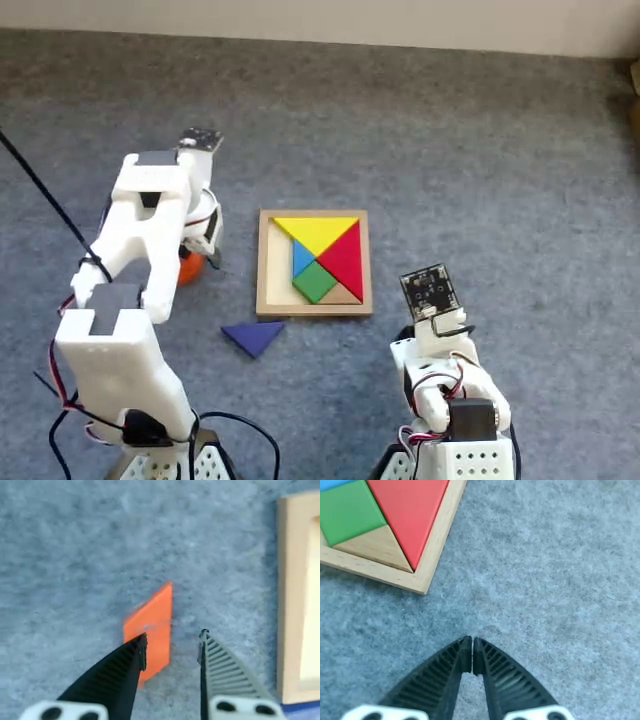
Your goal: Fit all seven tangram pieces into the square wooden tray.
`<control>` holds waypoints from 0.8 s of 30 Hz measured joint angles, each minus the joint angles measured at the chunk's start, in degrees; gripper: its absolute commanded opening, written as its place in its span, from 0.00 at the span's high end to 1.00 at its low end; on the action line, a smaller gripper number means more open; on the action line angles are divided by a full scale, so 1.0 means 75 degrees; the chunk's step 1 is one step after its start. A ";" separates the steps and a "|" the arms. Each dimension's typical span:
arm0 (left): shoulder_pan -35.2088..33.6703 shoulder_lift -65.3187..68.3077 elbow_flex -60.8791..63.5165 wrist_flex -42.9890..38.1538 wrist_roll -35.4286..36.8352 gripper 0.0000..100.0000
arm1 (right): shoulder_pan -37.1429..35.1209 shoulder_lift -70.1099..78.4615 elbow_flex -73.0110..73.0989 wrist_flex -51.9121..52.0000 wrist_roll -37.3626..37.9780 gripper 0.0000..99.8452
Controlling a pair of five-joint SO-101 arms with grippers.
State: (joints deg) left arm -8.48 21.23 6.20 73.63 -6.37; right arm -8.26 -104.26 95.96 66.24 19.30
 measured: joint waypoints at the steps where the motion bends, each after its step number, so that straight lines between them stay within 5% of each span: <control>1: -0.0059 0.0000 0.0000 -0.0035 -0.0094 0.81 | 0.0000 0.0000 0.0000 0.0000 0.0000 0.98; 24: -0.0305 0.0410 -0.0023 -0.0059 -0.0328 1.00 | 0.0000 0.0000 0.0000 0.0000 0.0000 0.98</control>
State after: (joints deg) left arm -10.77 24.31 6.02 73.19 -8.84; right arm -8.26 -104.26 95.96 66.24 19.30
